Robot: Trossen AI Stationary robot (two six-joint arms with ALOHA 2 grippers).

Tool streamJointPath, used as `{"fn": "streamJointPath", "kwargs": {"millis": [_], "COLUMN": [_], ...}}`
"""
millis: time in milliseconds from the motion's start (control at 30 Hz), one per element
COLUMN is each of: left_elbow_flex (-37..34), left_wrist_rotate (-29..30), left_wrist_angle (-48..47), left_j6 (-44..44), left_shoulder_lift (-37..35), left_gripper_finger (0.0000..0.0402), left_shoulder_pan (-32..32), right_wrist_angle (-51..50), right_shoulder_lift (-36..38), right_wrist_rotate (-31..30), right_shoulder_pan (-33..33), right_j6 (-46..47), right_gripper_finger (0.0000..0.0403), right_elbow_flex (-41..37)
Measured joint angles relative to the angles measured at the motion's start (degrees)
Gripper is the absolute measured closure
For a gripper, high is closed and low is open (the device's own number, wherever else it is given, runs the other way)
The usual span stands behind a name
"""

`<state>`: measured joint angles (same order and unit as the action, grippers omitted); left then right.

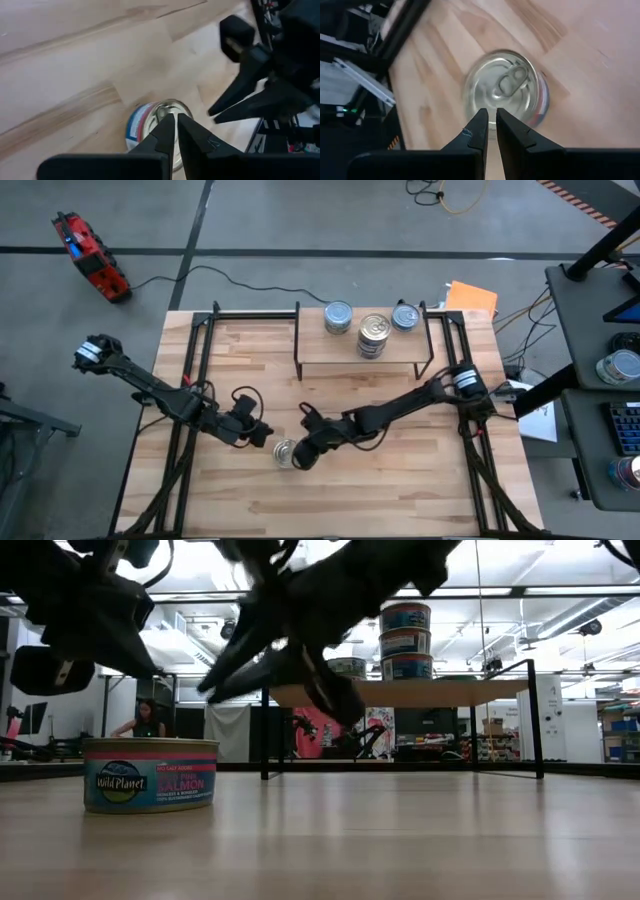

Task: Stack canned seafood by type on shelf
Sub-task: Stack the blue-pink tuna can on top of the other blue-pink tuna cans

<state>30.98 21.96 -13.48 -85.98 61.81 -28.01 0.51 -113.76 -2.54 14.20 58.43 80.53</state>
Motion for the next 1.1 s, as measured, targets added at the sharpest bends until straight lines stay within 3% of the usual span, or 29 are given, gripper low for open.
{"fn": "streamJointPath", "kwargs": {"millis": [267, 467, 767, 900, 1100], "left_elbow_flex": [0.0, 0.0, 0.1, 0.1, 0.1], "left_wrist_rotate": [-0.1, -3.5, -4.0, -4.3, -4.9], "left_wrist_angle": [1.0, 2.8, 9.4, 9.8, 15.3], "left_j6": [0.0, -0.3, -1.7, -4.7, -6.2], "left_shoulder_lift": [0.2, 1.5, 7.0, 10.8, 16.2], "left_gripper_finger": [0.0333, 0.0226, 0.0057, 0.0027, 0.0027], "left_shoulder_pan": [-0.2, -0.8, -3.4, -4.3, -5.2], "right_wrist_angle": [-0.4, -4.3, -6.1, -7.3, -10.4], "right_shoulder_lift": [-4.3, -3.9, -3.8, -3.8, -4.3], "right_wrist_rotate": [1.6, 1.1, 0.6, -0.4, -1.0], "right_shoulder_pan": [-0.5, -0.5, -0.5, -0.2, 0.2], "right_j6": [0.6, 0.9, 1.1, 1.1, 1.0], "right_gripper_finger": [0.0375, 0.0375, 0.0375, 0.0375, 0.0375], "right_elbow_flex": [1.4, 1.6, 1.6, 1.6, 1.1]}}
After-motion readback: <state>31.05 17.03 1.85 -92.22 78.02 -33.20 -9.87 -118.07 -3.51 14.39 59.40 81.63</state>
